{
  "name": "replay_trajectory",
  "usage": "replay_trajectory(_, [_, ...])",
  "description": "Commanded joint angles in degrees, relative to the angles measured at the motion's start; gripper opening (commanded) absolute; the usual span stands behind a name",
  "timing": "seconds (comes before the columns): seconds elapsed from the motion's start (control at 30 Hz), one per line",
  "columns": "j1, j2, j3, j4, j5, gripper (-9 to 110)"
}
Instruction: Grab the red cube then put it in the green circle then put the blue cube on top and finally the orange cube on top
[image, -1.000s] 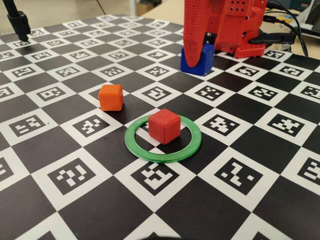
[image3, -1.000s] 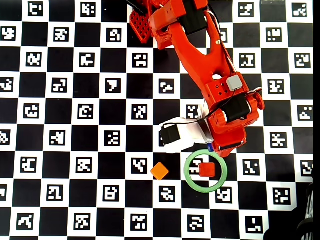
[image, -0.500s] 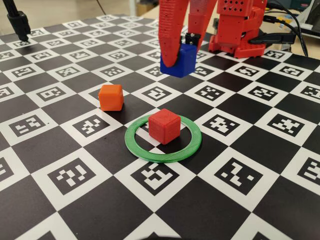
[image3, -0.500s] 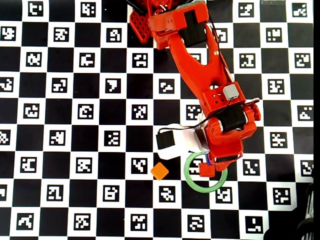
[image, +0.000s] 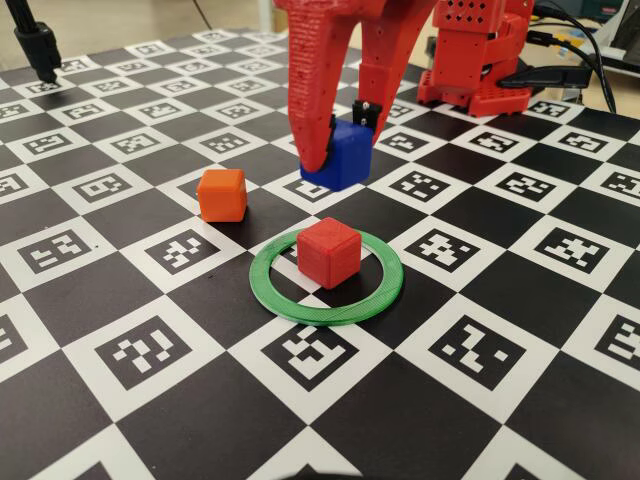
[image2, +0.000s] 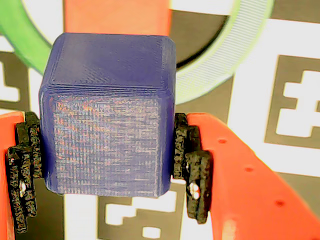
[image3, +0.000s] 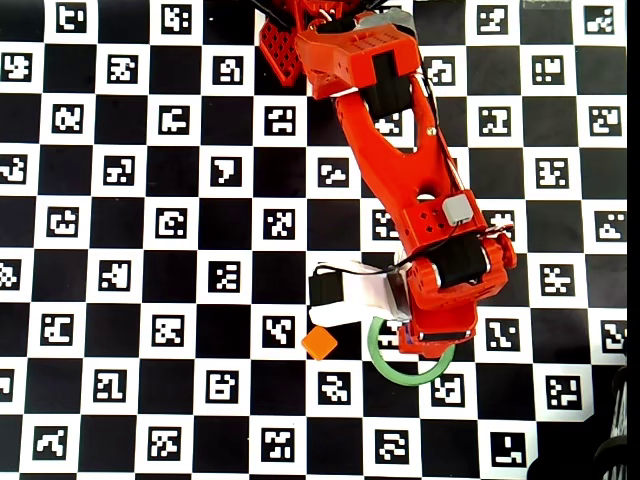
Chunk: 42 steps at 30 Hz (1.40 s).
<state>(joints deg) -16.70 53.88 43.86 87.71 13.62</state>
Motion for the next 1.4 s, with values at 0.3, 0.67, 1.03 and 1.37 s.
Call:
replay_trajectory(0.3, [0.1, 1.5, 0.7, -5.3, 0.1, 7])
replay_trajectory(0.67, [0.5, 0.8, 3.3, -7.1, -0.4, 7])
replay_trajectory(1.03, [0.5, 0.7, 5.7, -8.3, -0.4, 7])
replay_trajectory(1.37, [0.6, 0.7, 6.5, -8.8, -0.4, 7])
